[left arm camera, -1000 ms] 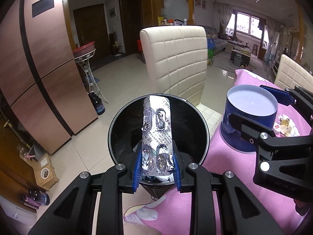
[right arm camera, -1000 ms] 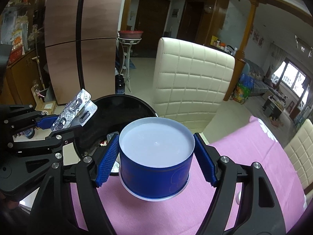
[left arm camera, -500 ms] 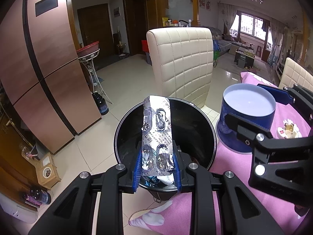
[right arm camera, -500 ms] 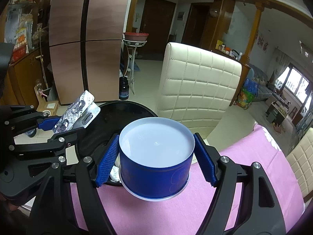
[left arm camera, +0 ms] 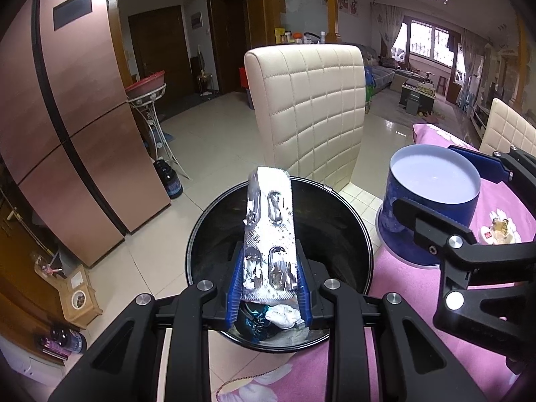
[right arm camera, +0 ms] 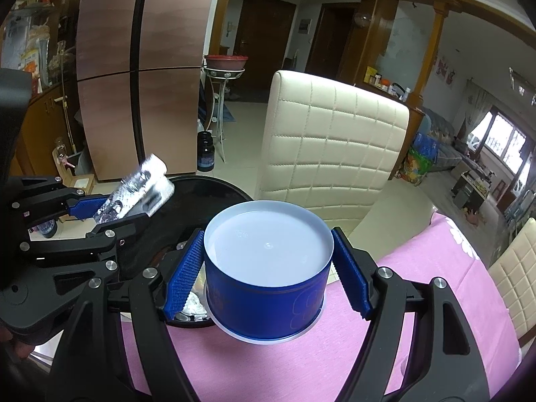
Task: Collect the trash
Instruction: 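Open both tools to drop the blister pack and blue cup into the bin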
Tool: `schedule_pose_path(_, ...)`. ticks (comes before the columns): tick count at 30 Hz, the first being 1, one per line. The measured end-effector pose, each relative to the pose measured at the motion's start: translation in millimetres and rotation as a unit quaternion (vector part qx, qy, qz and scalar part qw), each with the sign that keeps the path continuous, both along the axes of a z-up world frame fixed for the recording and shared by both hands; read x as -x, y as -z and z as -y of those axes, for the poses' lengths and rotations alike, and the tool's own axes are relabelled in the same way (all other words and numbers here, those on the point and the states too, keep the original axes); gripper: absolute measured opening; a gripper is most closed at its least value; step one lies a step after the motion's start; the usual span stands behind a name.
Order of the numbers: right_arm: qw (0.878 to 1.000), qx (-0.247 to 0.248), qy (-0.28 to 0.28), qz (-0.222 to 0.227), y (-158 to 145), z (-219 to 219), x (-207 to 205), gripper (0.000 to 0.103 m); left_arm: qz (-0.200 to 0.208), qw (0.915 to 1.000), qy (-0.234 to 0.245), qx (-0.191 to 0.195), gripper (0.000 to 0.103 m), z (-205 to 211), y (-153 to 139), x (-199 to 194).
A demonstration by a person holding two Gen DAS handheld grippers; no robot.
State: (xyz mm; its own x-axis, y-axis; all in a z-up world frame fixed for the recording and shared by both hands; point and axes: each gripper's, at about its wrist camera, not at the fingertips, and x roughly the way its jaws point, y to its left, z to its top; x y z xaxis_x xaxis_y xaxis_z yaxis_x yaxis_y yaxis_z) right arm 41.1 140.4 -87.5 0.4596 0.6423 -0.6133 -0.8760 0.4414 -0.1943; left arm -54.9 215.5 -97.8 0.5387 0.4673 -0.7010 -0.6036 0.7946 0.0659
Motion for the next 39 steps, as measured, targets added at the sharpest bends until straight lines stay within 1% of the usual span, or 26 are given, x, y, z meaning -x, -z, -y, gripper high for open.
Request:
schedule_pose_path(1, 1.000, 0.000, 0.002, -0.001, 0, 0, -2, 0.074, -0.002, 1.0000, -0.003, 0.003, 0.052, -2, 1, -2)
schedule_pose_path(2, 1.000, 0.000, 0.005, -0.002, 1, 0, -4, 0.074, -0.004, 0.9999, -0.014, 0.000, 0.066, -4, 2, -3)
schedule_pose_path(4, 1.000, 0.000, 0.009, -0.006, 1, 0, -7, 0.074, 0.008, 0.9993, -0.036, -0.003, 0.077, -11, 0, 0)
schedule_pose_path(6, 1.000, 0.002, 0.010, -0.005, 2, 0, -10, 0.074, 0.011, 0.9989, -0.045, 0.004, 0.078, -17, 0, 1)
schedule_pose_path(14, 1.000, 0.004, 0.003, -0.012, 7, -7, -11, 0.074, -0.002, 0.9981, -0.061, 0.001, 0.078, -25, 7, 5)
schedule_pose_path(21, 1.000, -0.002, -0.021, -0.015, 5, -25, -6, 0.074, -0.009, 0.9958, -0.091, 0.000, 0.078, -35, 8, 20)
schedule_pose_path(26, 0.999, -0.012, -0.051, -0.014, -1, -39, 4, 0.074, -0.012, 0.9929, -0.119, 0.002, 0.078, -42, 10, 36)
schedule_pose_path(27, 0.998, -0.013, -0.055, -0.016, -2, -41, 5, 0.076, -0.013, 0.9924, -0.122, 0.003, 0.078, -43, 11, 39)
schedule_pose_path(28, 0.998, -0.016, -0.058, -0.017, -3, -44, 7, 0.083, -0.013, 0.9919, -0.127, 0.002, 0.078, -43, 11, 42)
schedule_pose_path(29, 0.998, -0.021, -0.060, -0.018, -4, -45, 8, 0.088, -0.014, 0.9914, -0.130, 0.002, 0.078, -44, 11, 45)
schedule_pose_path(30, 0.998, -0.028, -0.061, -0.017, -6, -45, 9, 0.088, -0.014, 0.9910, -0.133, 0.002, 0.078, -45, 12, 47)
schedule_pose_path(35, 0.998, -0.023, -0.061, -0.012, -1, -45, 13, 0.087, -0.013, 0.9900, -0.140, 0.006, 0.078, -47, 13, 52)
schedule_pose_path(39, 0.999, -0.011, -0.050, -0.009, 5, -39, 12, 0.081, -0.012, 0.9910, -0.133, 0.009, 0.078, -45, 13, 49)
